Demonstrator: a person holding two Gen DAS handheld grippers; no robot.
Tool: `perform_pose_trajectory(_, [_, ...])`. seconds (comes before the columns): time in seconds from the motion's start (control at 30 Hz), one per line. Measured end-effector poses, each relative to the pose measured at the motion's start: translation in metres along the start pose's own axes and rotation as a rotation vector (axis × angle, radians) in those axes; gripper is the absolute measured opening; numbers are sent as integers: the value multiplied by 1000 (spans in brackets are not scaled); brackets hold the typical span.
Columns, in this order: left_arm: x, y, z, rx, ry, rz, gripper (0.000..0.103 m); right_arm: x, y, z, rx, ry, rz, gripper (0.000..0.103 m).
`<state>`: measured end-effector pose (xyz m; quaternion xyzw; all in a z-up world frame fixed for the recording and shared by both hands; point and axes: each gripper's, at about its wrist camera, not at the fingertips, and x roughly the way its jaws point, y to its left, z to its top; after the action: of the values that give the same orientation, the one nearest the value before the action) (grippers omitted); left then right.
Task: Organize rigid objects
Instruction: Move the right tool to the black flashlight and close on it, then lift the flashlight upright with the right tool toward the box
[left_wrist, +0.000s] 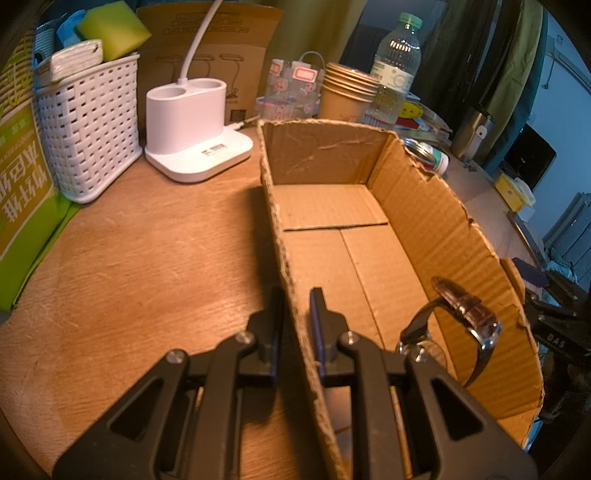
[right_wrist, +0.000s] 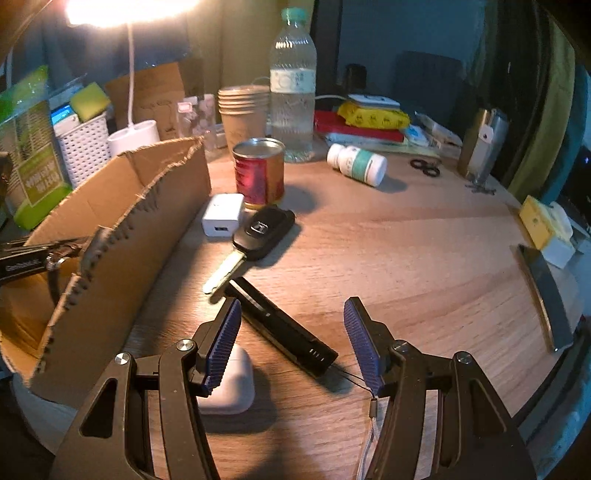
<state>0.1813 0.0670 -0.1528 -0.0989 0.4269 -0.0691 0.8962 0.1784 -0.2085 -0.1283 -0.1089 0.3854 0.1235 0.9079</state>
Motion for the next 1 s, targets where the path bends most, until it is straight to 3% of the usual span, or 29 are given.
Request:
perform_pose_trajectory(0.13, [0,0,0,0,0,0,15,9,0,-1,-6,8,-26,61])
perform_pose_trajectory(0.33, [0,0,0,0,0,0,15,16,-3,-3,22,30,6,61])
perform_pose_trajectory(0.5, [0,0,0,1,0,0,15,19,-3,-3,30,38,-37,61])
perform_pose_trajectory(0.83, [0,0,0,1,-1,0,16,26,-6,-3,59,47,-8,61])
perform_pose_trajectory(0.9, [0,0,0,1,0,0,16,26,-5,-3,57,43,-6,58])
perform_pose_trajectory(1.0, [0,0,0,1,0,0,16,24,-3,-3,51,34,-2,34])
